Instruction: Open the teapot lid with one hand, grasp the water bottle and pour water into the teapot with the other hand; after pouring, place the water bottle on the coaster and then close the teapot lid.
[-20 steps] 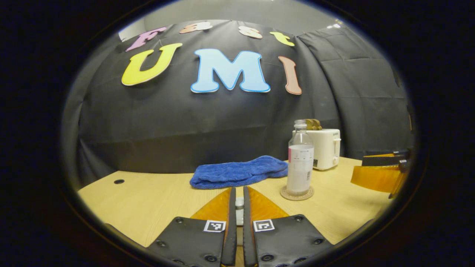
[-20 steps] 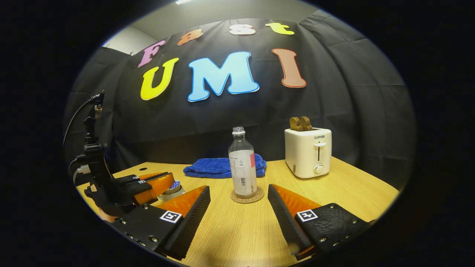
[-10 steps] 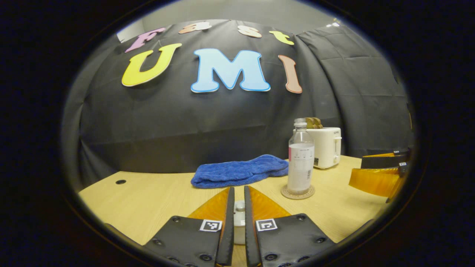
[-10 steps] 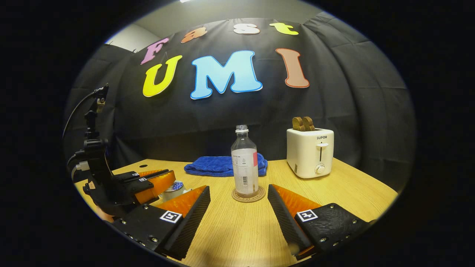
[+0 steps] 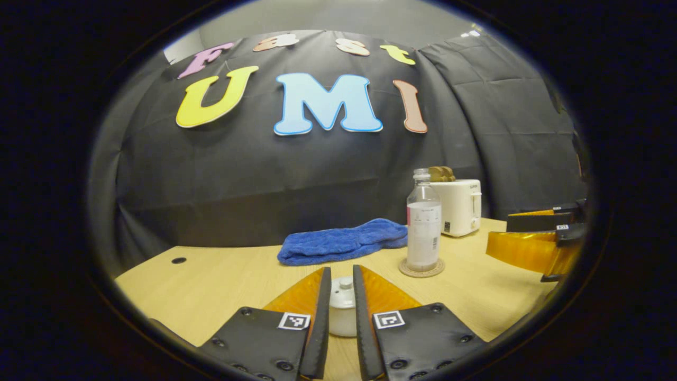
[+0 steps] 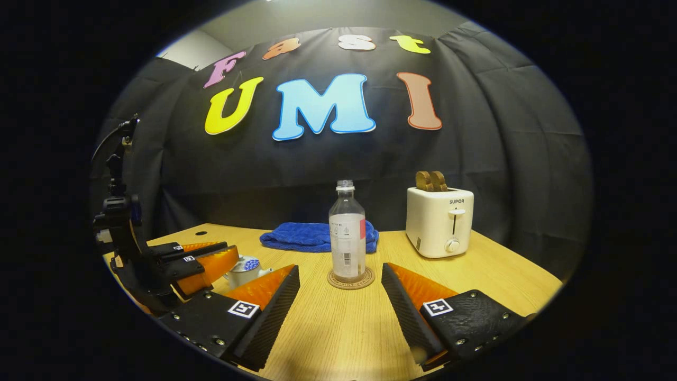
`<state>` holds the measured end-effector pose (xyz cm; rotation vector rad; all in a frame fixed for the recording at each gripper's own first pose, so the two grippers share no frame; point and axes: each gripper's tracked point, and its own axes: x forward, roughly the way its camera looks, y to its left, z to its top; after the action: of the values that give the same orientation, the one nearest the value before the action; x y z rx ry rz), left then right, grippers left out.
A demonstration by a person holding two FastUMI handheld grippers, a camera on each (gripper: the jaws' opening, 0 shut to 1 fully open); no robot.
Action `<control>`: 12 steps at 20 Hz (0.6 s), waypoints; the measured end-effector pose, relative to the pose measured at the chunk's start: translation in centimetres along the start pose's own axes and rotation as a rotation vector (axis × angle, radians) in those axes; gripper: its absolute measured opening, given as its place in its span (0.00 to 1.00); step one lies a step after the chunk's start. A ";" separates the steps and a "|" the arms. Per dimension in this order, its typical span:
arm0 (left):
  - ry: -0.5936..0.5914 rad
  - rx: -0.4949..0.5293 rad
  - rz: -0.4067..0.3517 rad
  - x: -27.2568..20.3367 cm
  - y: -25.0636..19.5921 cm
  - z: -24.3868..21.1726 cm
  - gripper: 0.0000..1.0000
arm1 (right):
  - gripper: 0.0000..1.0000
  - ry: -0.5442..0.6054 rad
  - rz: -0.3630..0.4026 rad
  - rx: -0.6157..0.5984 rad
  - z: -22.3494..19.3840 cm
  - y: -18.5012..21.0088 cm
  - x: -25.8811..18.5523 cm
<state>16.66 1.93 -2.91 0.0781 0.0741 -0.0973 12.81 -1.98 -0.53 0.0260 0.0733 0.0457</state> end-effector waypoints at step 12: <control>-0.074 -0.046 0.031 -9.1 -1.3 2.2 0.56 | 0.96 -0.041 0.035 -0.127 1.0 2.5 -8.8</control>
<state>7.62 1.31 -0.14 0.0294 0.0009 -0.0677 3.96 0.03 1.18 -0.0983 0.0287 0.0845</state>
